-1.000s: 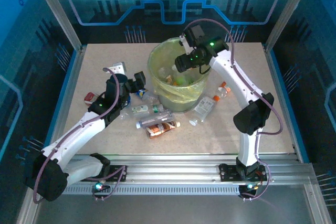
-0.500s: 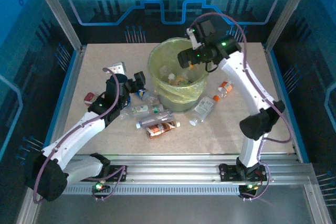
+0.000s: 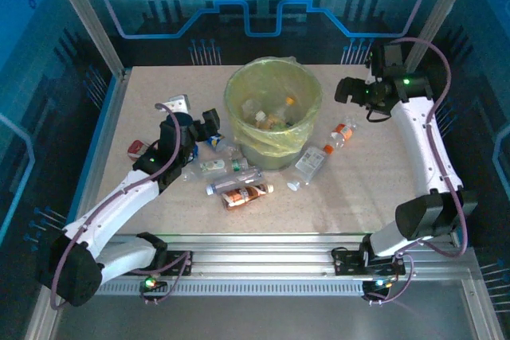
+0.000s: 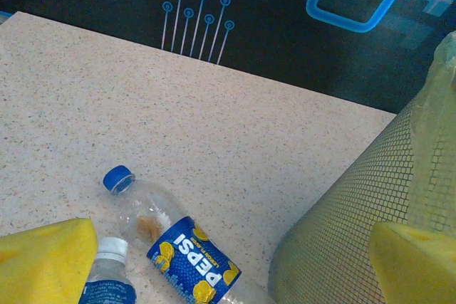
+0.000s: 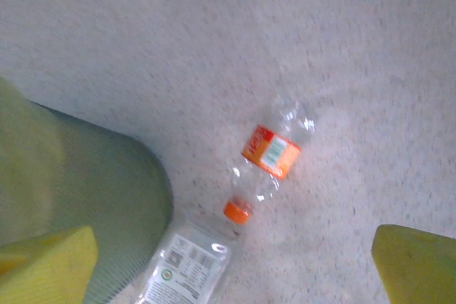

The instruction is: Put the plastic bottles in the bin

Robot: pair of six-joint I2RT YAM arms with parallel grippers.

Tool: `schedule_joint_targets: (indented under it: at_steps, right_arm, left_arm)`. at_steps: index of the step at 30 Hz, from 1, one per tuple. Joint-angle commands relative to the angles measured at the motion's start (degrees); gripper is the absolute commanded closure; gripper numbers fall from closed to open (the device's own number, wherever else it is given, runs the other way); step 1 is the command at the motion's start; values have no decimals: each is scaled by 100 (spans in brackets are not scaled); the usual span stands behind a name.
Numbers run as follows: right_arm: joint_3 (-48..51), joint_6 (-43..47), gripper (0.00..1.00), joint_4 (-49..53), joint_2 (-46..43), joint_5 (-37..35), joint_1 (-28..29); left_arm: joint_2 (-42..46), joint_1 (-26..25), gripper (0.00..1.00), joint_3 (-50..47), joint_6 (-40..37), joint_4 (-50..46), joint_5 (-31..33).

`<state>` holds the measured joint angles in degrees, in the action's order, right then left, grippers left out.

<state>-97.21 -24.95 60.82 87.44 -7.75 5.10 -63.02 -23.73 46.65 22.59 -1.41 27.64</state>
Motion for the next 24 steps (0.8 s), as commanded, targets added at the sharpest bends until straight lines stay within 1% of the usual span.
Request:
schedule_joint_targets:
  at_steps: [1, 6, 15, 24]
  right_arm:
    - [321, -355, 0, -103, 4, 180, -80]
    - [782, -497, 0, -345, 342, 168, -101]
    - [1057, -769, 0, -825, 1213, 87, -110]
    - [1038, -1106, 0, -1000, 1964, -599, -121]
  left_arm:
    - [39, 46, 1, -49, 44, -4, 31]
    - [-10, 44, 1, -29, 73, -17, 8]
    - [1, 47, 1, -39, 46, -52, 48]
    - [5, 53, 1, -59, 47, -51, 46]
